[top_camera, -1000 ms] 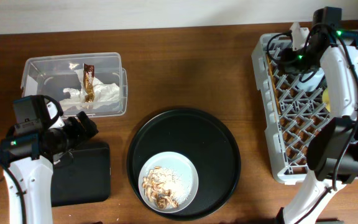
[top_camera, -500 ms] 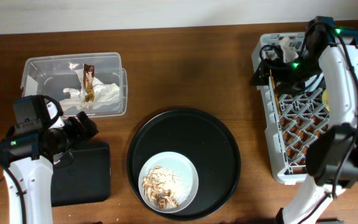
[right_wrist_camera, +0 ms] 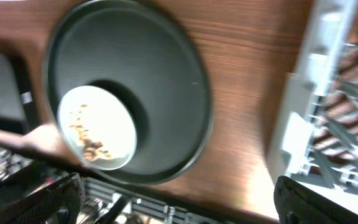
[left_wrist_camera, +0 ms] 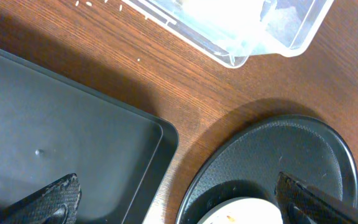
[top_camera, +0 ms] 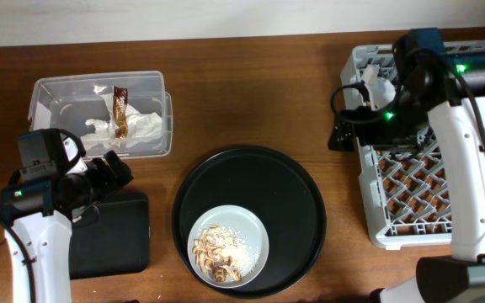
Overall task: Sort waste into correct bins and load items into the dishwasher rack
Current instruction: 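Carry the second chopstick to the rack and insert it, then reach the left gripper to the white plate and grip its rim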
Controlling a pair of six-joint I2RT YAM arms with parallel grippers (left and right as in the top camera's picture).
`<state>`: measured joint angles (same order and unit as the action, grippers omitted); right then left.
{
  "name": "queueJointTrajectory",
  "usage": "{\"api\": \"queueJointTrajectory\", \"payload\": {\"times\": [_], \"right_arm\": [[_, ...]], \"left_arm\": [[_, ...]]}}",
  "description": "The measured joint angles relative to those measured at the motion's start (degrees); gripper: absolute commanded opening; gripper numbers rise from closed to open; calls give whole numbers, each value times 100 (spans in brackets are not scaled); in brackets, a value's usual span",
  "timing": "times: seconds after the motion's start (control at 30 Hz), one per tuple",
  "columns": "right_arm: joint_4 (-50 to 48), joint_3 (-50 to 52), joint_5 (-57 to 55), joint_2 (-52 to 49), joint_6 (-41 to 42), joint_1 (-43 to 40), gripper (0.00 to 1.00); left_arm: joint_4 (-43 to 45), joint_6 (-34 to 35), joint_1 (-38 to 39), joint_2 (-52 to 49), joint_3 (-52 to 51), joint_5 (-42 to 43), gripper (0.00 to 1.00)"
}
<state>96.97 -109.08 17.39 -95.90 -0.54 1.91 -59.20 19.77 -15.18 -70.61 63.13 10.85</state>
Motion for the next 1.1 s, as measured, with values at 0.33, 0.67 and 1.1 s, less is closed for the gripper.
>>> {"api": "queueJointTrajectory", "payload": {"times": [0.33,0.67,1.1], "right_arm": [[-20,579,-901,114,802,-1113,99],[-28,601,-988,114,929,-1399,99],[-33,603,-988,114,935,-1399,99]], "left_arm": [[2,0,0,0,0,2,99],[4,2,-2,0,0,107,99],[-319,28,1797,0,-7,2621,98]]}}
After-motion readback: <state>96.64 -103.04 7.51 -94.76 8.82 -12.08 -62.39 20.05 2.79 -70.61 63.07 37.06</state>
